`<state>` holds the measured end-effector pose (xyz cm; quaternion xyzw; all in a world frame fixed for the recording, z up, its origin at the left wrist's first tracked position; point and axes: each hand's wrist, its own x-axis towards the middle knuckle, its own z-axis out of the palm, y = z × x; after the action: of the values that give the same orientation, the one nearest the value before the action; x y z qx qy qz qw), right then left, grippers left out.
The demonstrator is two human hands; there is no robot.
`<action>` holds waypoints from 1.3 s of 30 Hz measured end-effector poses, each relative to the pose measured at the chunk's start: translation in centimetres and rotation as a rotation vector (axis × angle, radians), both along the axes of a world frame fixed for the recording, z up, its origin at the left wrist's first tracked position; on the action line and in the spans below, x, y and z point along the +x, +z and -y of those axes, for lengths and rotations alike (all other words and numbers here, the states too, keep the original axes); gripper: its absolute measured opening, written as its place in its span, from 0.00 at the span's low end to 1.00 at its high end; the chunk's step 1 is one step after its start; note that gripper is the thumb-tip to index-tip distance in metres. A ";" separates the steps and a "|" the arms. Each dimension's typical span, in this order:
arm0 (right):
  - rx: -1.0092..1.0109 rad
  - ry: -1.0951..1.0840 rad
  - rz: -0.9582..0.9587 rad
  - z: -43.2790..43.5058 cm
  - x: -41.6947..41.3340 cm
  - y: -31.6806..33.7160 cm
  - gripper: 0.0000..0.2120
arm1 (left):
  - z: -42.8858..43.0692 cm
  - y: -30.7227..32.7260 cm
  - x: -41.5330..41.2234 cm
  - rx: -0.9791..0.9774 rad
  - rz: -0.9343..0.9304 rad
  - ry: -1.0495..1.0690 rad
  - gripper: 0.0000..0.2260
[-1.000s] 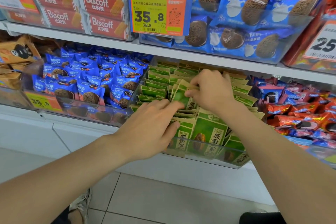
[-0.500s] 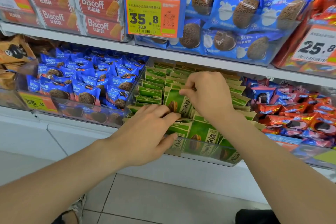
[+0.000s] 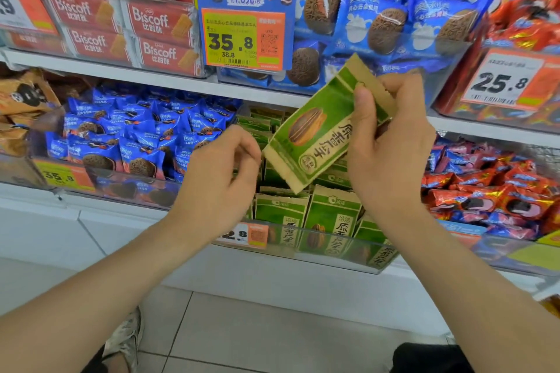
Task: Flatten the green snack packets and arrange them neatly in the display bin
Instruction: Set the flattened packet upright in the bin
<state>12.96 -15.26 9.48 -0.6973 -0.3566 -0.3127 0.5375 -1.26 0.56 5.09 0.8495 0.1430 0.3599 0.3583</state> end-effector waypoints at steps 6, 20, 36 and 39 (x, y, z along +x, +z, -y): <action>-0.163 0.161 -0.170 0.2 -1.6 -1.2 0.07 | 2.7 1.0 0.0 -0.255 0.176 -0.135 0.02; 0.054 0.731 -1.102 2.0 -6.0 -1.6 0.12 | 4.2 0.7 -0.7 -0.644 0.079 -0.225 0.14; 0.020 0.541 -0.917 1.7 -5.5 -1.3 0.15 | 4.9 1.1 -0.6 -0.487 0.088 -0.363 0.17; 0.116 0.466 -0.948 1.7 -5.2 -1.6 0.13 | 5.0 0.7 -0.8 -0.339 0.020 -0.364 0.12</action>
<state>7.80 -16.99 7.85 -0.6337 -0.2021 0.1451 0.7325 -2.07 -4.44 5.84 0.7854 0.0428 0.2685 0.5561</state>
